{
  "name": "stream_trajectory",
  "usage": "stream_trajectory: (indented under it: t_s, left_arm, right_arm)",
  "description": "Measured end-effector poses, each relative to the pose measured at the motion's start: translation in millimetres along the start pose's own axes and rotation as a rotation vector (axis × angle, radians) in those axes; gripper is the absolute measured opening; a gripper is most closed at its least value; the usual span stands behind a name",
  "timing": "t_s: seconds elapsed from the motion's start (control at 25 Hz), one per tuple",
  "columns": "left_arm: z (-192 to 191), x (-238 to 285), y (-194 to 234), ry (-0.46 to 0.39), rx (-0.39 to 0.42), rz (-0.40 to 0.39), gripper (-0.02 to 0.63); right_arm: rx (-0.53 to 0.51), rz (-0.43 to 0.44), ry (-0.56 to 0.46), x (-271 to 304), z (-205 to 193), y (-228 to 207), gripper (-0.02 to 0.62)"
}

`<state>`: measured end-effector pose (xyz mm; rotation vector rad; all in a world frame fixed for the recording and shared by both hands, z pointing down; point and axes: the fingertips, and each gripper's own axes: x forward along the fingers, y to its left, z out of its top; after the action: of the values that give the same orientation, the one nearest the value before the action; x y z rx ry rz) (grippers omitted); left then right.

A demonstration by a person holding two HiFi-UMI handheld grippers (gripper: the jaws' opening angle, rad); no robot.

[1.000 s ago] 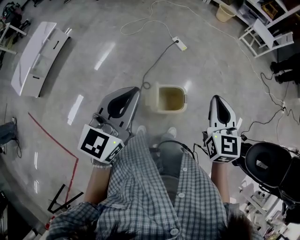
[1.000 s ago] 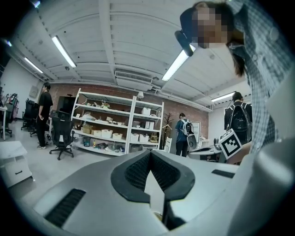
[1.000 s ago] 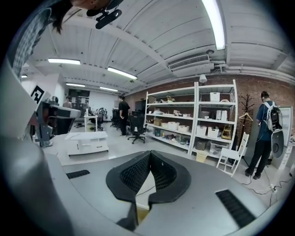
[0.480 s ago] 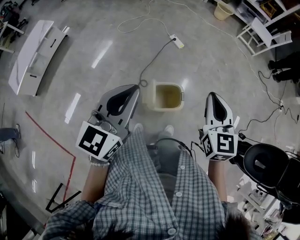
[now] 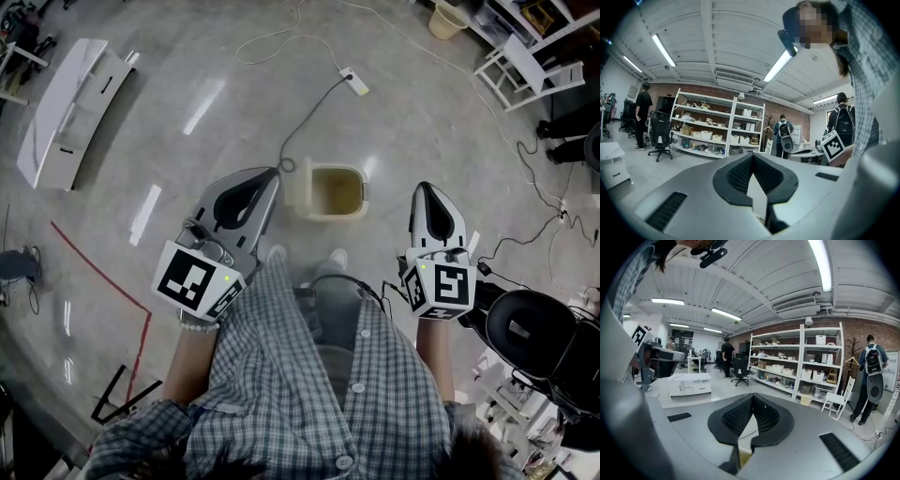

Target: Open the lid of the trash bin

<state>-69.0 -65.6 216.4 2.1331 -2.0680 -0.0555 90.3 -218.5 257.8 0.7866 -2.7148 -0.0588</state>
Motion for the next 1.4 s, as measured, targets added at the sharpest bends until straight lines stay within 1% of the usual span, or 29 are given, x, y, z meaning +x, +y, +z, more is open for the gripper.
stream_trajectory:
  t_s: [0.88, 1.4]
  left_arm:
    - [-2.4, -6.2, 1.8, 0.0, 0.0, 0.003, 0.0]
    - [-3.2, -0.8, 0.8, 0.002, -0.001, 0.005, 0.0]
  right_arm:
    - [-0.006, 0.01, 0.012, -0.1, -2.7, 7.7, 0.018]
    - [0.002, 0.019, 0.022, 3.2, -6.0, 4.7, 0.018]
